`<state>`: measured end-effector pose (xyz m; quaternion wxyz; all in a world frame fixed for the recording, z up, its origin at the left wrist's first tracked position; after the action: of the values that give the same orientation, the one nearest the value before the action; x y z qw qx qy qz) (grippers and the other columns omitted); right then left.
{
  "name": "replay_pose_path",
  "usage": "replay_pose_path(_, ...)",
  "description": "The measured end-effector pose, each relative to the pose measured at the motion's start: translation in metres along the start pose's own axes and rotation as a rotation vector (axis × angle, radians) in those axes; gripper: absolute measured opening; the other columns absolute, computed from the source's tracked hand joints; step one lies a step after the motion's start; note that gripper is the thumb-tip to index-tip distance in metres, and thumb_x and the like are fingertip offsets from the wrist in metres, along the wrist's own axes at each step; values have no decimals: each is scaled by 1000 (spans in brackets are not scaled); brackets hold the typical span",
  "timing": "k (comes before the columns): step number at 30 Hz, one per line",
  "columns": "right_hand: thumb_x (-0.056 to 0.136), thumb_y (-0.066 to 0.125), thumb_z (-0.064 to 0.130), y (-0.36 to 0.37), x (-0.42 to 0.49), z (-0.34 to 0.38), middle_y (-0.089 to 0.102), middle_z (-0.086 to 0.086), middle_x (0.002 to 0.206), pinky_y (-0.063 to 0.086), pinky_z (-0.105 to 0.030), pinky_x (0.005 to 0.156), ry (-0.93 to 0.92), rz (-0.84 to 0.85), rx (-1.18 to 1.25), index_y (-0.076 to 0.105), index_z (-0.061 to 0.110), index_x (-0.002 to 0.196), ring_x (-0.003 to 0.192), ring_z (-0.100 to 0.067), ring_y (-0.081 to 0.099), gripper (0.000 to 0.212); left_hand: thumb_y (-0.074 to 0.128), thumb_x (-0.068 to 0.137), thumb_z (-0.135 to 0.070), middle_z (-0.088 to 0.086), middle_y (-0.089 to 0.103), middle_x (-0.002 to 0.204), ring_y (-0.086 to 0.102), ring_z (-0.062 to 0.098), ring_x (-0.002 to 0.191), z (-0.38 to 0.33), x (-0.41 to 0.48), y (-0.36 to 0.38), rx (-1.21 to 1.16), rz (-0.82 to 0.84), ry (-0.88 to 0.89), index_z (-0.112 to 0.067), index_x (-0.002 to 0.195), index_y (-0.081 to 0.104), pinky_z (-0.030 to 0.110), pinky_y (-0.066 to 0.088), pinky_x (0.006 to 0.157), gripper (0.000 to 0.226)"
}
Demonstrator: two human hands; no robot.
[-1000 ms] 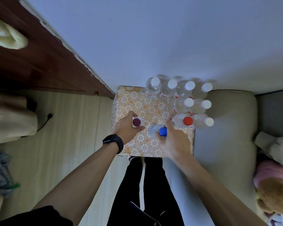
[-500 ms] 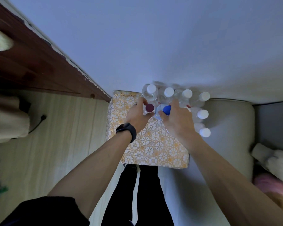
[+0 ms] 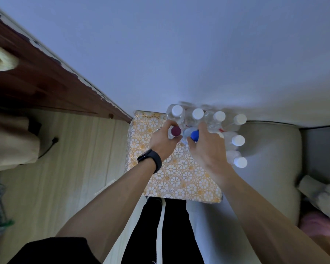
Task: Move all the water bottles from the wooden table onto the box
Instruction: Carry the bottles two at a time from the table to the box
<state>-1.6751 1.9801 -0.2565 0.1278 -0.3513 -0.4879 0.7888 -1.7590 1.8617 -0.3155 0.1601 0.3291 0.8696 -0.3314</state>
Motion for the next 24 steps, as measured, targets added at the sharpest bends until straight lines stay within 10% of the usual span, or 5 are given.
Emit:
replay_pose_path(17,97,58,16,-5,-32,0,70,-9,96,37,-32,60,92,31,156,26,9,148,85,-33,69,61,67,87,-17,0,58,120,69,25,74,-1,-45,-19,108,115,-118,-47,141,23,43,61,69,76)
replay_pose_path(24,97,56,30,-51,-110,8,67,-7,118,48,-37,85,123,75,317,45,15,136,107,-27,64,44,61,95,-29,10,47,149,61,26,113,-12,-123,-63,116,208,-218,-31,148,32,40,55,91,60)
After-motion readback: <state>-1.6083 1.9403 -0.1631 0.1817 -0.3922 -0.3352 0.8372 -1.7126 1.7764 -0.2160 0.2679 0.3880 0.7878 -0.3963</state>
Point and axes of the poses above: each hand's wrist, its own x-axis towards the middle knuckle, its own y-axis out of the palm, z = x × y, the point moved 2 cm from there along x, towards the middle knuckle
